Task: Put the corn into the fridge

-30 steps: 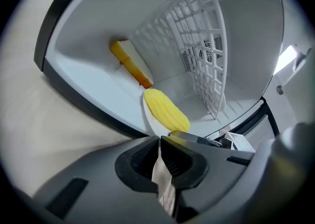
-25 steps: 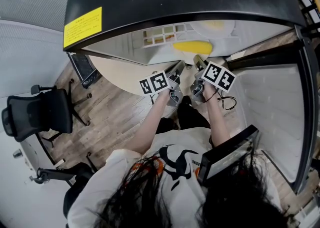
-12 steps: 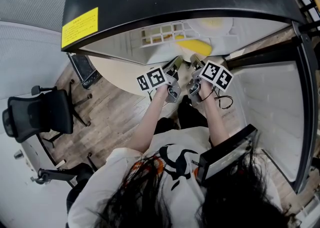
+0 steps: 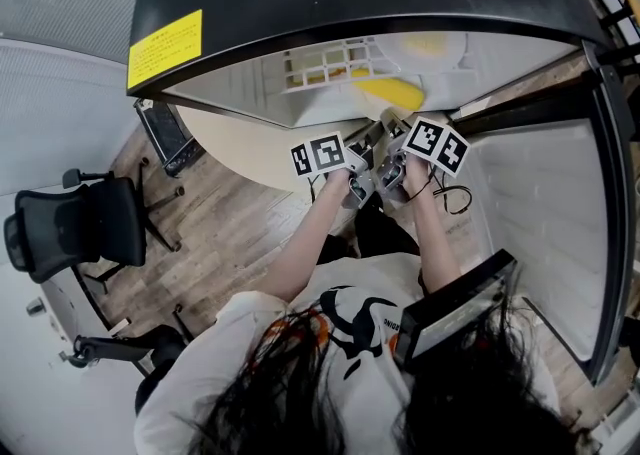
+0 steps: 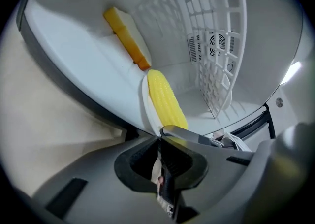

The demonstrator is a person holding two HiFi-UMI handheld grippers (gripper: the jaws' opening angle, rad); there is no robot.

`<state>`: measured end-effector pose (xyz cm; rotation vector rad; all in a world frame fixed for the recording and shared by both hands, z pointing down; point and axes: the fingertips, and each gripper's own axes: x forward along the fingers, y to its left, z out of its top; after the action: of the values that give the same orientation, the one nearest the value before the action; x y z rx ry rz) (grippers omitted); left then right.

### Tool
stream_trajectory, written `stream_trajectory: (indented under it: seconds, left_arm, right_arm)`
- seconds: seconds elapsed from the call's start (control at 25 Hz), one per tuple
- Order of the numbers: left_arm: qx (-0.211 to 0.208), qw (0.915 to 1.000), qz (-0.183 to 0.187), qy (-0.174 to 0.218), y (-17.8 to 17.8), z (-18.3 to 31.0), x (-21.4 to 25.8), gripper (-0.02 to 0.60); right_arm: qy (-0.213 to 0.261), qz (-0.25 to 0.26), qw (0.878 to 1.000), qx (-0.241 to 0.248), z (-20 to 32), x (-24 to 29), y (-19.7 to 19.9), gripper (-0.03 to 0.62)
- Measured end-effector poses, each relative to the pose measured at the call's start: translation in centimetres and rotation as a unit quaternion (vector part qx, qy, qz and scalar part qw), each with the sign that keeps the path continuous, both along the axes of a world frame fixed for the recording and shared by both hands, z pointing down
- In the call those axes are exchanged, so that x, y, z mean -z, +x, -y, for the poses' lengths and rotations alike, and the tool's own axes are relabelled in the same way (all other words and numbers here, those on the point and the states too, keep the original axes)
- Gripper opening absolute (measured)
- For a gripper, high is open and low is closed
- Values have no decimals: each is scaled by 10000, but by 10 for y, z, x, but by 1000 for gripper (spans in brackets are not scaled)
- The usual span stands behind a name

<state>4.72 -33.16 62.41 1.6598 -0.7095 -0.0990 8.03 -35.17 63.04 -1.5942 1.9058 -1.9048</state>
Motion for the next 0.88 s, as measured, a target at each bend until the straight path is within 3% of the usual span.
stream_trajectory:
  seconds: [0.16, 0.28, 0.32, 0.36, 0.44, 0.48, 0.64, 0.88]
  left_arm:
    - [526, 9984, -178, -80, -13, 12, 1, 12]
    - [469, 9988, -123, -45, -11, 17, -1, 11]
    - [625, 9979, -183, -62, -13, 22, -1, 12]
    - [929, 9950, -353, -128, -19, 30, -1, 11]
    - [1547, 9840, -826, -297, -34, 50, 3, 9]
    - [1631, 9816, -942, -314, -37, 58, 6, 9]
    - [940, 9948, -394, -43, -29, 64, 13, 9]
    - [807, 9966, -179, 36, -28, 49, 13, 9]
  right_arm:
    - [-52, 260, 9996, -17, -1, 4, -8, 112]
    - [-61, 90, 9999, 7, -3, 4, -3, 112]
    - [-64, -7, 9999, 160, -6, 4, -3, 90]
    - [-78, -111, 9993, 354, -10, 4, -5, 51]
    - [-121, -284, 9975, 636, -19, 1, -12, 50]
    - [-135, -315, 9970, 688, -23, -1, -14, 51]
    - [-135, -267, 9971, 693, -33, -4, -15, 49]
    - [214, -550, 9955, 738, -28, 10, -11, 49]
